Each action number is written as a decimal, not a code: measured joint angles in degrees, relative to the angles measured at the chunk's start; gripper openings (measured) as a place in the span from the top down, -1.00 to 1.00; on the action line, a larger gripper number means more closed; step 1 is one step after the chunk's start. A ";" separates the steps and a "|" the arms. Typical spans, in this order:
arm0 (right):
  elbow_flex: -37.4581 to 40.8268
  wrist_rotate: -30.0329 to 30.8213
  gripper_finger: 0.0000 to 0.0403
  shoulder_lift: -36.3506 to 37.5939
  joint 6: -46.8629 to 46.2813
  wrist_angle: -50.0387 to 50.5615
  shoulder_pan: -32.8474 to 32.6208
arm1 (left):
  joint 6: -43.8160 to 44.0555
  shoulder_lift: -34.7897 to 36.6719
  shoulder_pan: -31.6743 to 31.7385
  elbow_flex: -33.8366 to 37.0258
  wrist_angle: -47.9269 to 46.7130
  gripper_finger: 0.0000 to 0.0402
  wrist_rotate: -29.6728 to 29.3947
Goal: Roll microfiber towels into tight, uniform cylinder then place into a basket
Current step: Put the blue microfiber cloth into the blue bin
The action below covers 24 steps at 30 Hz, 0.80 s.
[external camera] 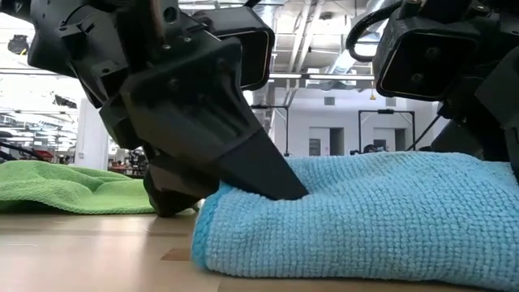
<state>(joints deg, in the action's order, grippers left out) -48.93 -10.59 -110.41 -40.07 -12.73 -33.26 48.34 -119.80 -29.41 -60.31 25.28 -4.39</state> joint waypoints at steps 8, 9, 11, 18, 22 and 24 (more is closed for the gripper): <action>0.24 1.09 0.81 3.18 2.63 1.98 0.02 | 1.18 3.44 0.15 0.20 -0.74 0.90 0.18; 0.24 1.39 0.81 4.11 3.46 3.04 0.12 | 0.92 4.25 0.33 0.15 -1.16 0.92 0.17; 0.28 2.23 0.81 6.60 4.89 5.97 0.29 | 0.35 5.23 0.92 0.13 -2.56 0.95 0.14; 0.20 3.91 0.81 14.65 8.31 16.09 4.18 | -3.98 11.60 5.32 0.13 -13.02 0.91 0.51; 0.18 3.15 0.82 19.36 11.72 20.33 8.42 | -7.23 16.28 8.88 0.12 -18.76 0.93 1.94; 0.17 2.80 0.82 21.46 13.58 22.17 11.42 | -8.79 18.36 11.02 0.13 -21.97 0.94 3.14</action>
<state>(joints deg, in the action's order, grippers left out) -48.76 -7.79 -88.95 -26.50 9.44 -21.83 39.55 -101.44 -18.39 -60.18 3.31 -1.25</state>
